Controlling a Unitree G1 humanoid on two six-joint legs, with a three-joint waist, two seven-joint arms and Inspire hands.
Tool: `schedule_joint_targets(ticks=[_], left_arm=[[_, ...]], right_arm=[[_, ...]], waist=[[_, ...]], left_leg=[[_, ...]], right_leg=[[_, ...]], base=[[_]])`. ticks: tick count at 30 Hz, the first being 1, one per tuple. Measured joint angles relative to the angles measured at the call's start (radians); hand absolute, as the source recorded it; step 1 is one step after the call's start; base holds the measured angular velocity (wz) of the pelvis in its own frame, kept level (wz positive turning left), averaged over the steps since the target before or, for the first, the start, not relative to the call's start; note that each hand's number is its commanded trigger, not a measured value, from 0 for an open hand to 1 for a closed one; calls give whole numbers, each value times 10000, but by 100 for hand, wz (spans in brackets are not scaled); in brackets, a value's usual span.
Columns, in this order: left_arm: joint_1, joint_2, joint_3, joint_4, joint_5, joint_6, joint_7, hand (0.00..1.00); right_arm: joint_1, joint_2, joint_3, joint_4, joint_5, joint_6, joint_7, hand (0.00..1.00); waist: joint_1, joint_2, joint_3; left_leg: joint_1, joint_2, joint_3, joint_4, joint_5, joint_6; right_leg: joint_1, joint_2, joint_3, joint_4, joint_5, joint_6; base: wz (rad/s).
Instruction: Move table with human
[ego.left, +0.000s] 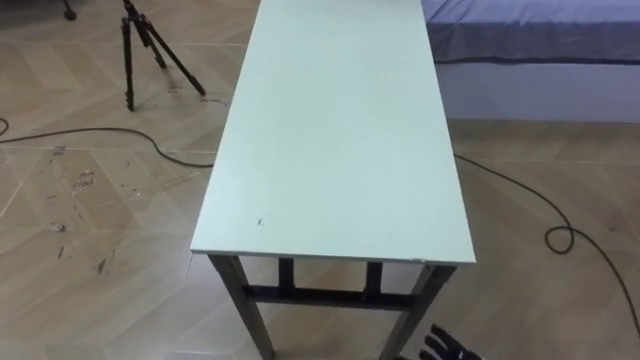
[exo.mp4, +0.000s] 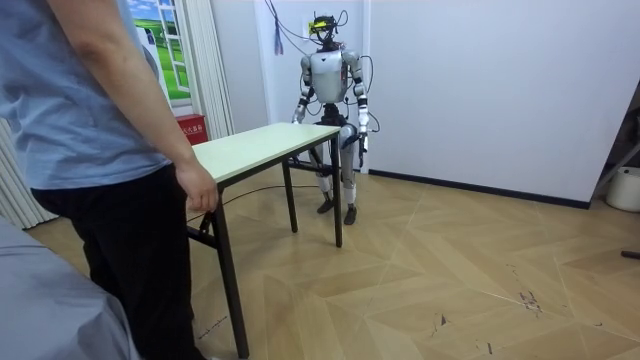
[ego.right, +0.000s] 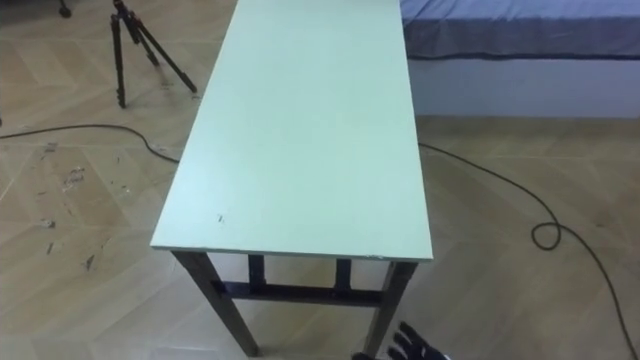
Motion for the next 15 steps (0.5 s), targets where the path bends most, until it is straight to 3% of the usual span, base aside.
schedule_joint_targets(ticks=[4, 9, 15], left_arm=[[334, -26, -823, -1200, -1316, 239, -501, 0], [833, 33, -1667, -3044, -2110, 326, -1049, 0], [982, 80, -2081, -3890, -3185, 425, -1356, 0]], right_arm=[[499, 3, 654, -1287, 1005, 193, 473, 0], [767, -28, 1197, -2511, 1257, 221, 780, 0], [868, -38, 1609, -2950, 1649, 321, 889, 0]], waist=[[64, -3, 3], [63, -12, 6], [46, -73, 12]], left_leg=[[-19, 1, -58, 8, 0, 0], [-15, 2, -34, 8, 0, 0], [-5, 6, -35, 26, 1, 0]], right_leg=[[-8, 3, -33, 0, 0, 0], [2, 4, -87, 9, 0, 0], [4, 5, -57, 55, -1, 0]], base=[[1], [0], [0]])
